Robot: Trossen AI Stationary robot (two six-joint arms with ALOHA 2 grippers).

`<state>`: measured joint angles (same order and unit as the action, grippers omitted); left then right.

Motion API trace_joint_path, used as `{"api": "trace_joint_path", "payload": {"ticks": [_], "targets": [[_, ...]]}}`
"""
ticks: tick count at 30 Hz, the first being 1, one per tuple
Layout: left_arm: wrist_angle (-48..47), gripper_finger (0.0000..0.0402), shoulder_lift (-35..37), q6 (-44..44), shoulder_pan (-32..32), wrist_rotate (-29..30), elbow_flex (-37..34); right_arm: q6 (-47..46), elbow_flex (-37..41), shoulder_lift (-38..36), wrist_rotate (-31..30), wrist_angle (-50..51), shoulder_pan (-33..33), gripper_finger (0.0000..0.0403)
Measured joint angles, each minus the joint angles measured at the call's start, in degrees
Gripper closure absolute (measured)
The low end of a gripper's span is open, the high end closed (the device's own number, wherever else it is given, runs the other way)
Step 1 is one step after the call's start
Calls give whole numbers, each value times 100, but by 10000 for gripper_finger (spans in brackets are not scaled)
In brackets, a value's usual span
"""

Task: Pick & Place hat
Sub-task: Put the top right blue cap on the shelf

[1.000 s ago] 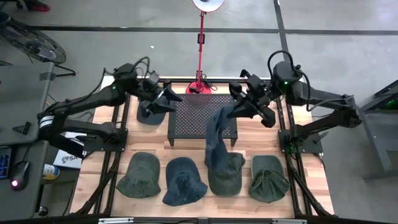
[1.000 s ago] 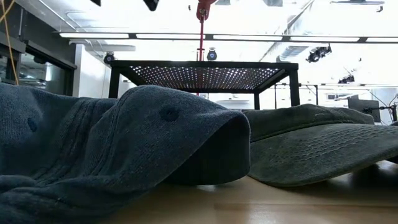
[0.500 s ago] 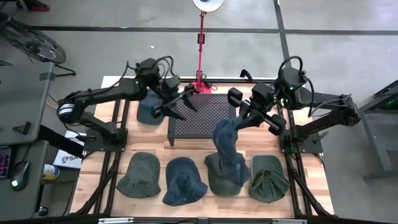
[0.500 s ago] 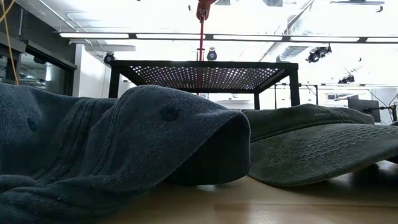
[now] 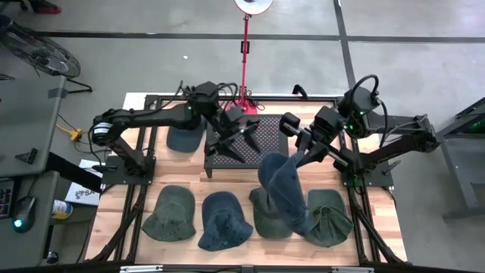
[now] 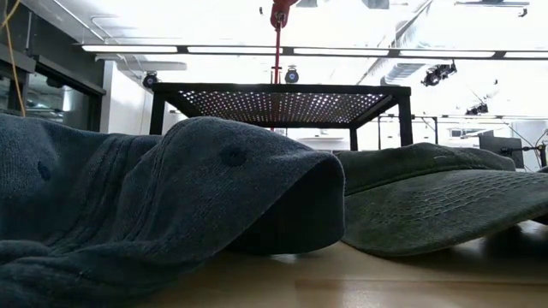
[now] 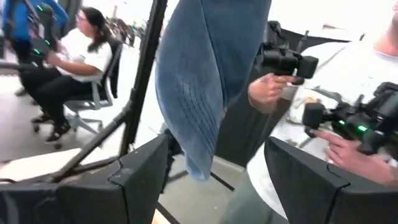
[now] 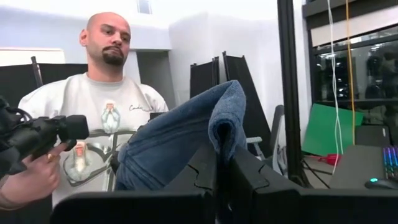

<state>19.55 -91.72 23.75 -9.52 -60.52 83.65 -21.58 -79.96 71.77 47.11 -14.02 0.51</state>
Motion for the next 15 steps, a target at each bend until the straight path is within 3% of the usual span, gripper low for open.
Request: {"api": "trace_joint_path", "payload": {"ticks": [15], "targets": [[300, 136, -55, 373, 457, 167, 46, 20, 0, 0, 291, -2, 31, 396]]}}
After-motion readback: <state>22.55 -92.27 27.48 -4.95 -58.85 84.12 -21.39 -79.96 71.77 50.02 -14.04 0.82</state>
